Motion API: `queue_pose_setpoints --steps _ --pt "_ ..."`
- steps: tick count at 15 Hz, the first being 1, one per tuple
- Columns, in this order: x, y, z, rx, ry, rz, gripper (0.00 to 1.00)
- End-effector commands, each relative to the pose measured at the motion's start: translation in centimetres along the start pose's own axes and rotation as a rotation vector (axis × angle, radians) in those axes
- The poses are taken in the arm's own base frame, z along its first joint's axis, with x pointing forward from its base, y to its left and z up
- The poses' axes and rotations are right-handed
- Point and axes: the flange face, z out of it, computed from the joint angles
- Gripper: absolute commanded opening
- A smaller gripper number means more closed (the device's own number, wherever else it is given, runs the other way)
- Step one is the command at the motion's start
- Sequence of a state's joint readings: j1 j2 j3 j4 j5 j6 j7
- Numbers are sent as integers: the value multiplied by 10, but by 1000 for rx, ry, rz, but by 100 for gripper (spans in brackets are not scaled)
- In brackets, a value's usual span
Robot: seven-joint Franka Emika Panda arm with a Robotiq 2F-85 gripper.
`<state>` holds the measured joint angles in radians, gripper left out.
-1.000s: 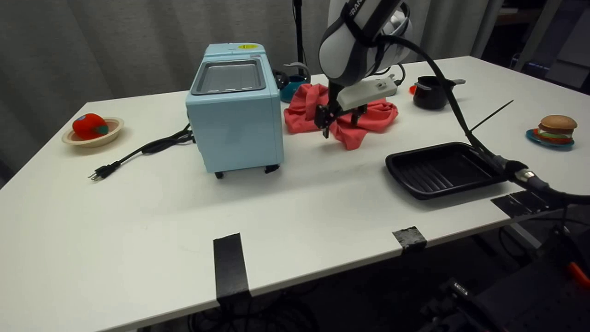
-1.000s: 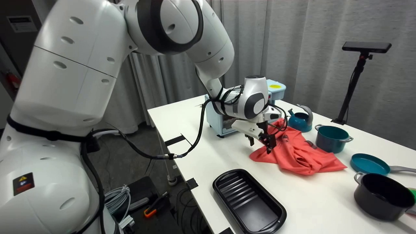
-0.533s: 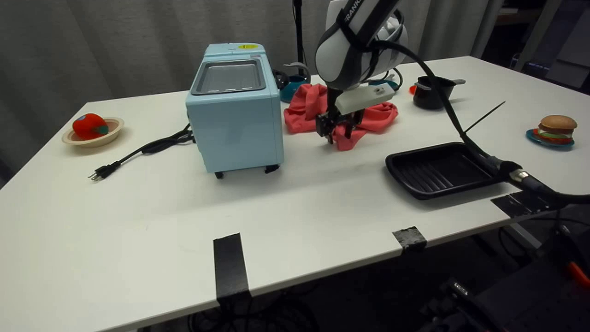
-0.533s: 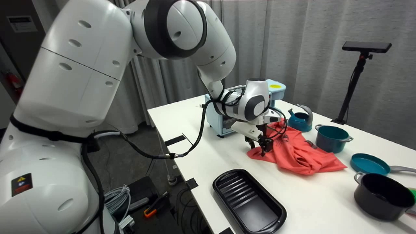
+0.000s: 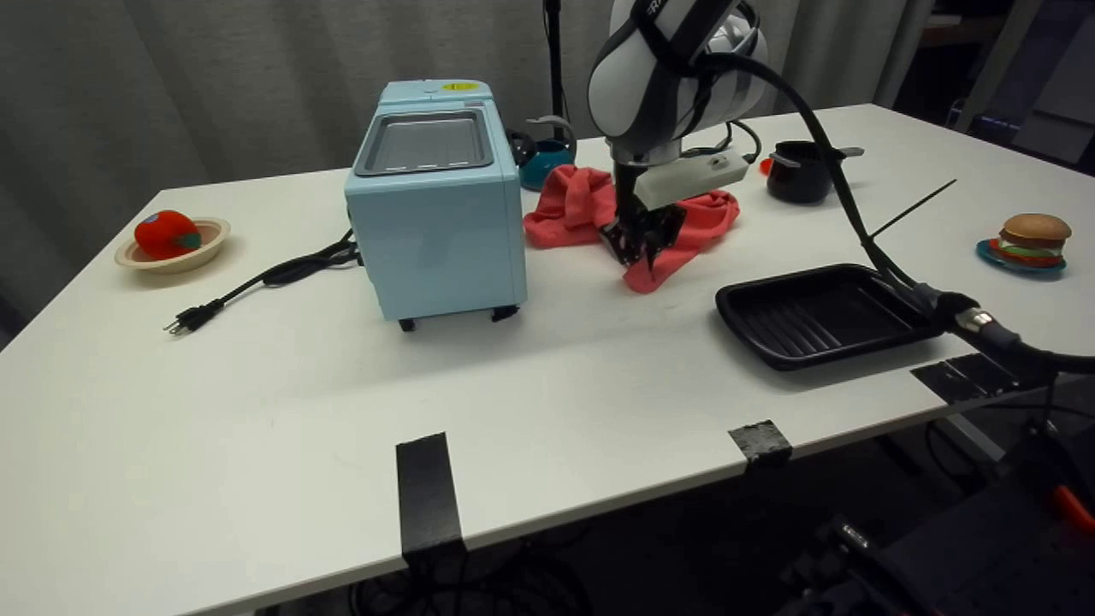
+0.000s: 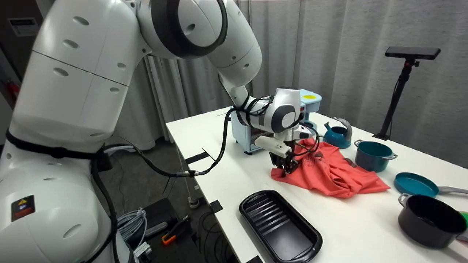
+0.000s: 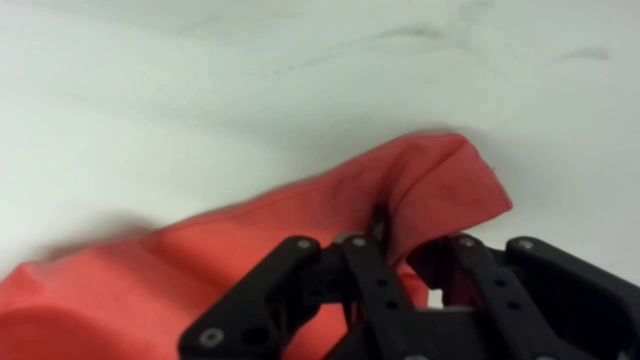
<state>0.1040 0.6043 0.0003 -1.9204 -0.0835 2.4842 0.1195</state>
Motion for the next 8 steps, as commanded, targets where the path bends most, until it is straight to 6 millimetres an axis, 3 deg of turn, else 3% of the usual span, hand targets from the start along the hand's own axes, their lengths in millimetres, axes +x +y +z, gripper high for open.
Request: queue_pose_setpoints --steps 1,3,8 --pt "-28 13 -7 12 -48 -25 3" --pt "-23 21 -21 -1 6 -12 3" --pt "5 37 -80 -30 167 28 3"
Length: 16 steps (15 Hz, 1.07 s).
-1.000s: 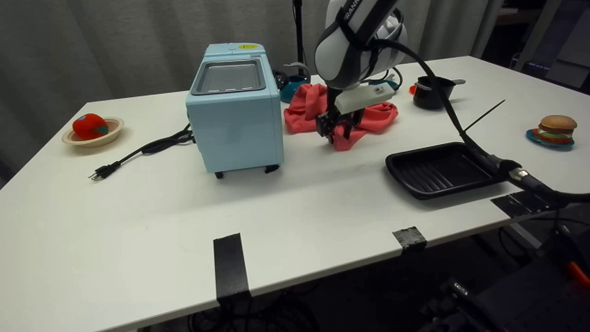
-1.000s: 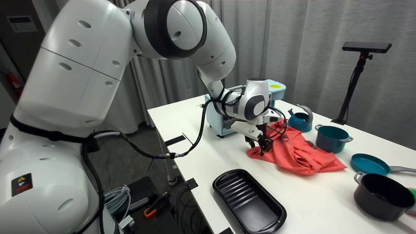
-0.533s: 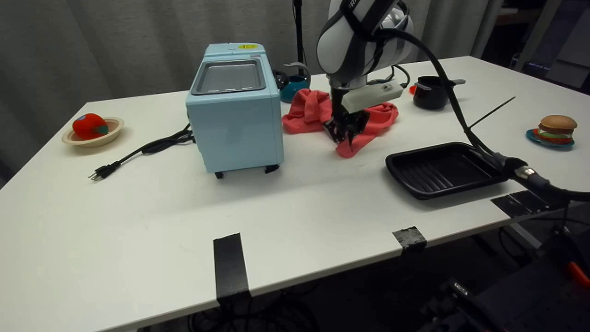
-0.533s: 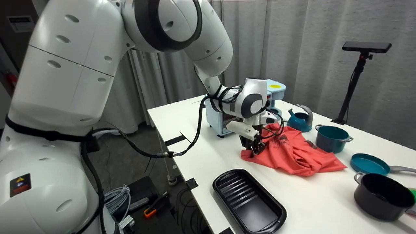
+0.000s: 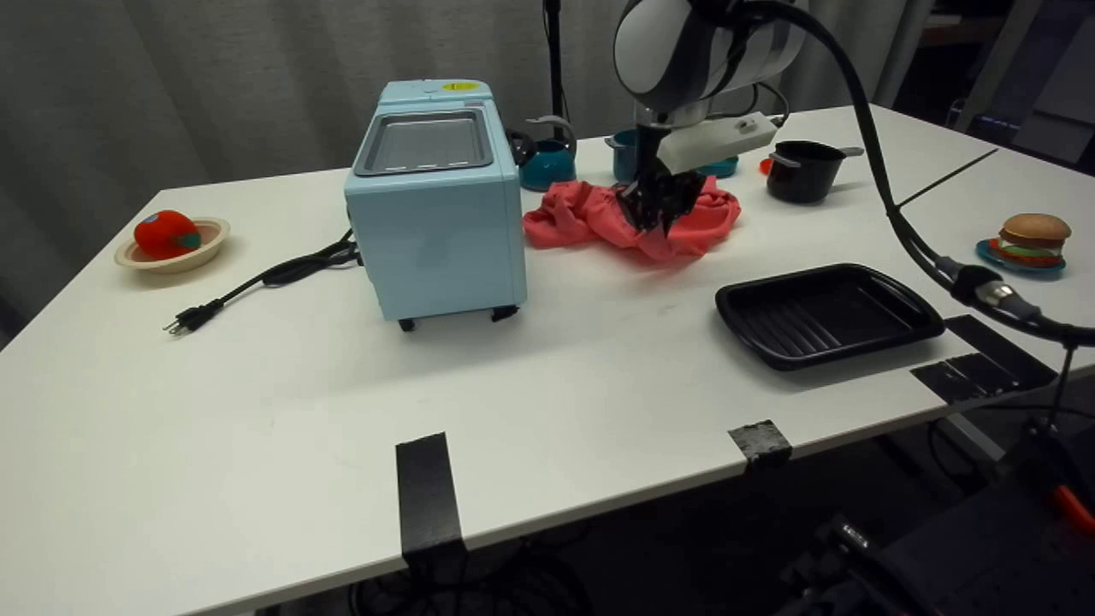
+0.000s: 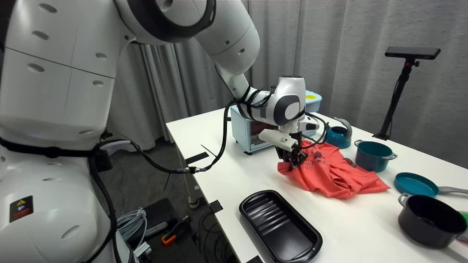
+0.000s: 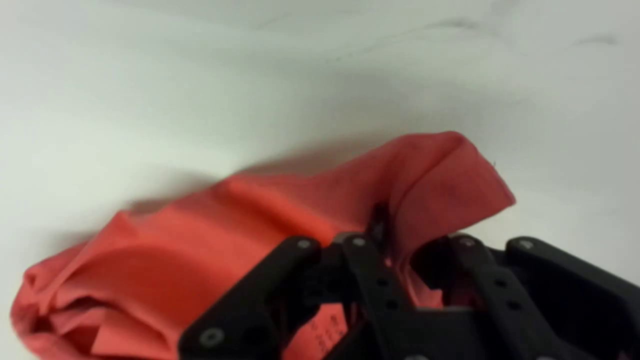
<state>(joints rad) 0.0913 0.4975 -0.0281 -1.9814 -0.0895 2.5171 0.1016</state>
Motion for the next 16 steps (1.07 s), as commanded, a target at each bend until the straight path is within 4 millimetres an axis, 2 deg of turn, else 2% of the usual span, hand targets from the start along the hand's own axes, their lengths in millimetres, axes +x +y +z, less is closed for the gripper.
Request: queue_pose_setpoints --steps 1,4,8,11,15,16 --pt "20 14 -45 -27 122 21 3" --pt "45 29 -68 -66 221 70 3" --pt "75 53 -84 -159 333 168 3" --pt "98 75 -92 -255 413 253 3" --pt "122 94 -90 -386 479 350 3" --pt "125 97 -89 -410 484 375 21"
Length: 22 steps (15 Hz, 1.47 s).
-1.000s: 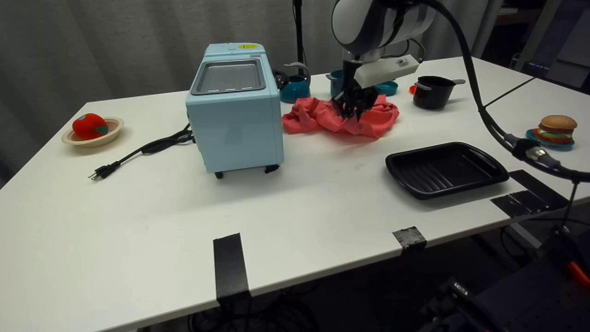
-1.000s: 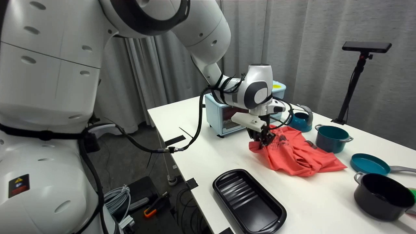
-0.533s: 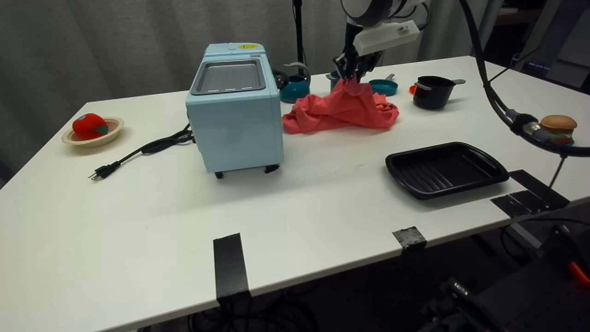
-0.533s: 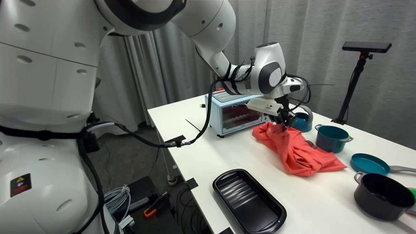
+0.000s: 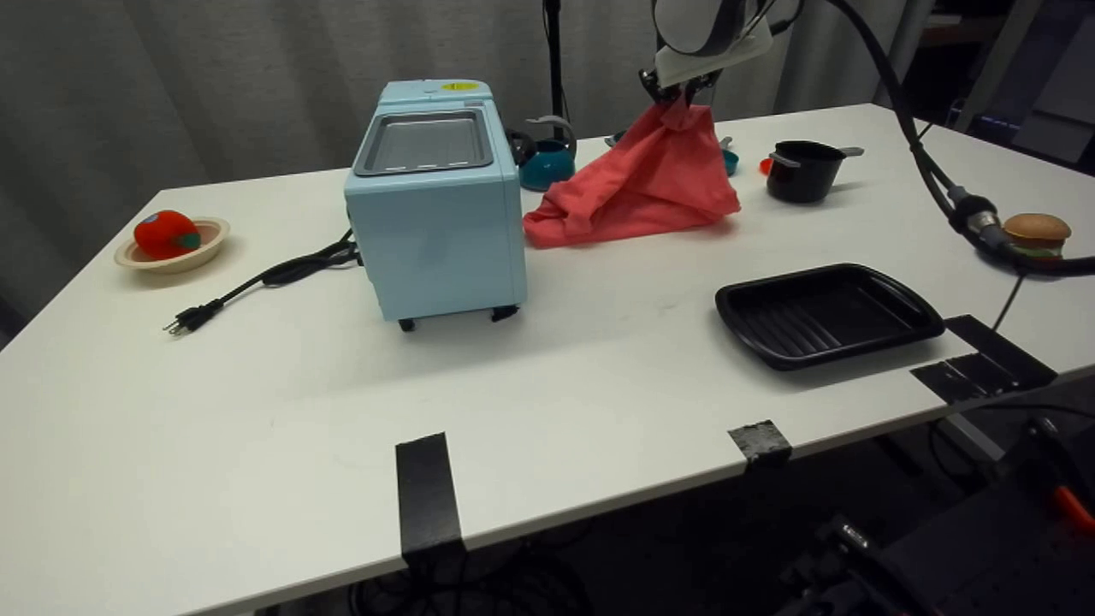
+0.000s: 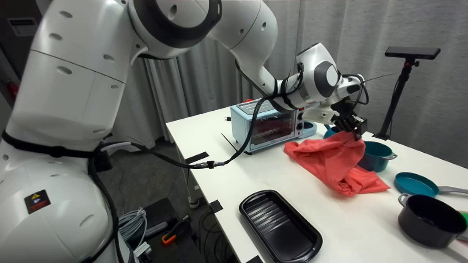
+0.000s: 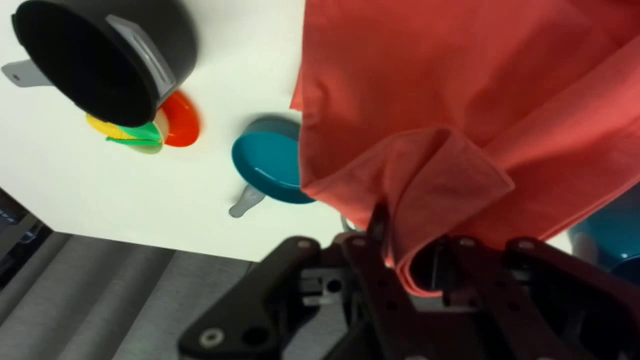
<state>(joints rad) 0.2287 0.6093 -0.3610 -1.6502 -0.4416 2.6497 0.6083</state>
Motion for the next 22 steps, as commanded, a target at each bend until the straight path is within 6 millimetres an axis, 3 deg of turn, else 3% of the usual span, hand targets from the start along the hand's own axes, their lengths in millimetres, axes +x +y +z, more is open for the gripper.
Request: queue_pose_setpoints --steps 1,4,7,10,16,22 --pt "20 -6 16 -119 59 61 38" --pt "24 -9 24 -156 70 90 58" --pt "24 -13 20 -154 94 111 83" --pt "20 -14 11 -128 84 111 100" --pt "-2 -10 -18 40 -48 22 100" --pt "-25 33 -64 182 -179 -66 100"
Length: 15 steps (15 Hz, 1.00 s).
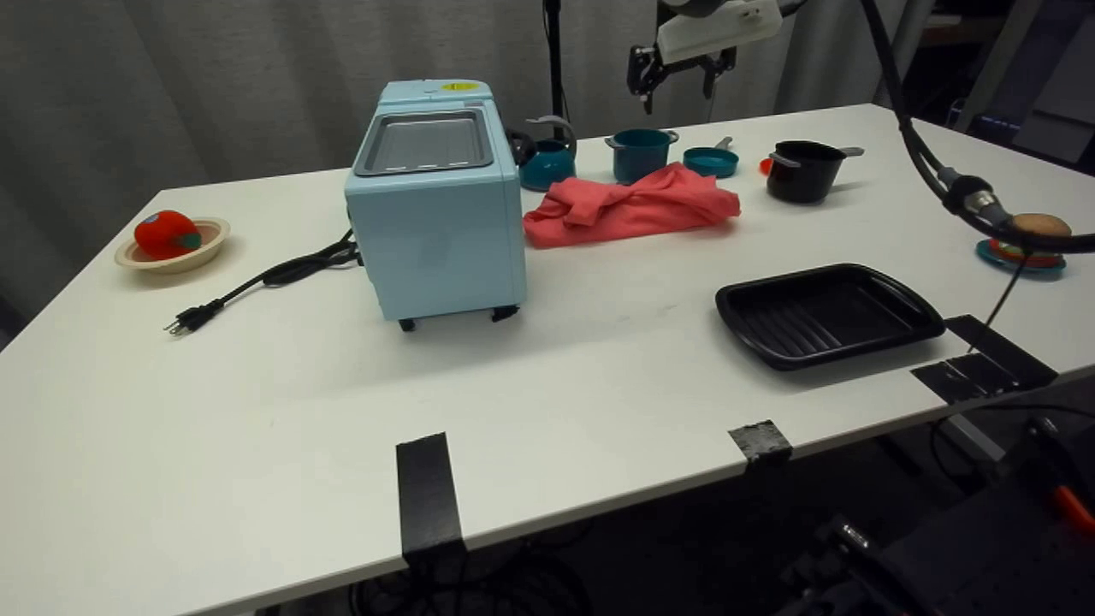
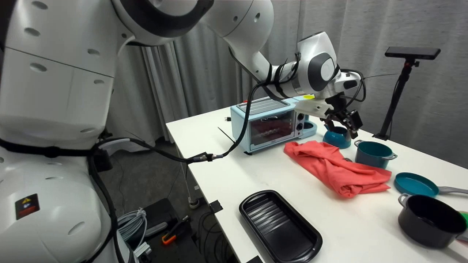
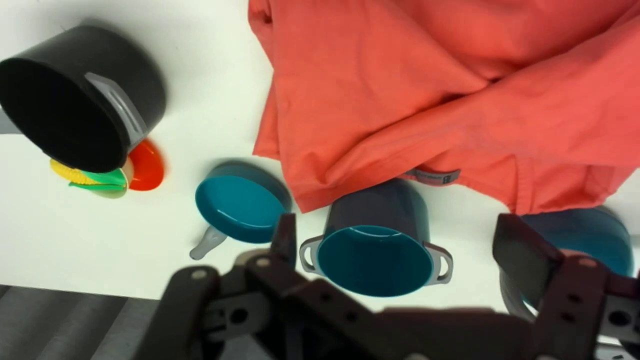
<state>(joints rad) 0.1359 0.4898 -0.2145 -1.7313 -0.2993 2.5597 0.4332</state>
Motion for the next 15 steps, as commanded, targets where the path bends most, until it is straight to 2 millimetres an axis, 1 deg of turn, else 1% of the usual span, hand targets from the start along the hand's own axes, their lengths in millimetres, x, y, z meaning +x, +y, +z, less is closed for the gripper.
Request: queue_pose_setpoints --steps 1,7,11,12,14,15 --pt "-26 34 -43 70 -70 -54 100" --pt "-53 85 -97 133 -49 -104 100" --pt "-78 112 -123 193 -21 -152 100" --pt "-57 100 -106 152 -45 -127 100" --pt "-68 109 -116 169 -40 -140 100" --pt "-71 110 -119 172 -39 -142 100"
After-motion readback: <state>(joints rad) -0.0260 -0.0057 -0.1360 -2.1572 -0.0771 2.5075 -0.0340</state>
